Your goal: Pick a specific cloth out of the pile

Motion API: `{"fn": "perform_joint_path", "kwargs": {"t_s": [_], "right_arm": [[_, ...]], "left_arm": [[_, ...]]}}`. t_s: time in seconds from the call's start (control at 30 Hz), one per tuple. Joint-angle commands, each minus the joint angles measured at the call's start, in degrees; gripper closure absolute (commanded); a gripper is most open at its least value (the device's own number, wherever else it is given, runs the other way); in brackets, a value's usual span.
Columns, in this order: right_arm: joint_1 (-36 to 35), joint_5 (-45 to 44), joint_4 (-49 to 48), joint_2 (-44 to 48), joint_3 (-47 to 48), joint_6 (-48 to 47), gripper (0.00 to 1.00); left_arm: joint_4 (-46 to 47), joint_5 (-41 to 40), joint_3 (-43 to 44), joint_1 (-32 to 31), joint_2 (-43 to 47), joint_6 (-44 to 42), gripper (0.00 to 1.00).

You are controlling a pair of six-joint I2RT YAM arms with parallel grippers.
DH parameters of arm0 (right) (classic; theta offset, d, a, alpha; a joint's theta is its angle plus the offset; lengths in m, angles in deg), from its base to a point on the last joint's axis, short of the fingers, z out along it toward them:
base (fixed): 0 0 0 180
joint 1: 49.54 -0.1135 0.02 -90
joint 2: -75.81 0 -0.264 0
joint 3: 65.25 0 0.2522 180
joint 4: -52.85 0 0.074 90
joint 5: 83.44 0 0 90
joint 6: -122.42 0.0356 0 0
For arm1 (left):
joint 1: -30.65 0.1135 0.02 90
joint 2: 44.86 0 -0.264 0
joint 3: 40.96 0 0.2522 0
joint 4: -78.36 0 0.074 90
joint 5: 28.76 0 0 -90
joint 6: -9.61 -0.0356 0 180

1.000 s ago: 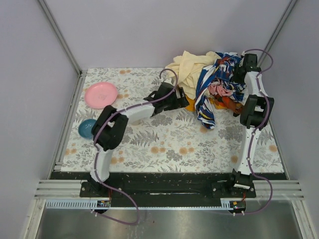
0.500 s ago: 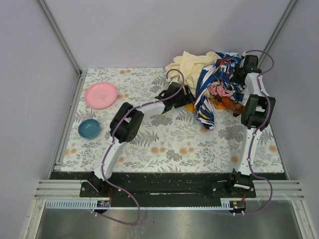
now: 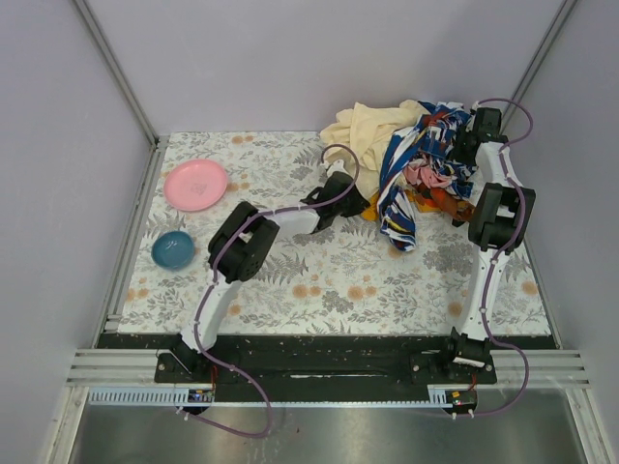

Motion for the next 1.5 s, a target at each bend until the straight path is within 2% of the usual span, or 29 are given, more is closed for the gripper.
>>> {"fn": "perform_joint_path", "kwargs": {"t_s": [0.0, 0.1, 0.37, 0.47, 0.53, 0.77, 0.83, 0.87, 0.9, 1.17, 1.47], "right_arm": [[0.75, -0.96, 8.14, -1.37, -2.91, 1.49, 0.91], [0.84, -1.31, 8.14, -1.46, -2.91, 1.93, 0.9], [1.02, -1.58, 7.79, -1.29, -3.35, 2.38, 0.85], [1.02, -0.62, 7.35, -0.94, -3.78, 1.85, 0.79], [1.02, 0.44, 6.91, -0.32, -4.49, 1.32, 0.73], [1.02, -0.27, 4.54, 8.54, -10.54, 1.14, 0.48], [1.02, 1.49, 2.79, 12.67, -13.61, 2.02, 0.29], [1.02, 2.72, 2.52, 14.43, -14.59, 2.02, 0.06], [1.02, 3.42, 2.43, 16.19, -15.55, 2.37, 0.01], [0.75, 5.71, 5.33, 29.81, -23.11, 2.46, 0.01], [0.14, 4.84, 4.19, 51.86, -34.8, 5.88, 0.01]], "left_arm": [[0.6, -3.02, -6.73, -0.47, 13.13, -5.51, 1.0], [0.16, -6.45, -14.03, -0.21, 23.49, -9.55, 1.0], [-5.73, -12.25, -26.16, -0.21, 52.76, -17.65, 1.0], [-5.29, -11.56, -29.25, -0.21, 61.82, -19.93, 1.0], [-6.78, -7.53, -28.73, -0.29, 65.35, -21.69, 1.0], [-12.48, 4.7, -23.46, -0.91, 68.09, -23.28, 1.0], [-12.32, 6.28, -23.19, -1.08, 68.35, -22.67, 1.0], [-12.23, 7.16, -23.37, -1.26, 68.53, -22.58, 1.0], [-12.23, 7.6, -23.28, -1.44, 68.7, -22.49, 1.0], [-12.67, 8.57, -25.91, -2.14, 71.25, -20.03, 1.0], [-15.05, 9.89, -29.78, -6.79, 72.92, -19.59, 1.0]]}}
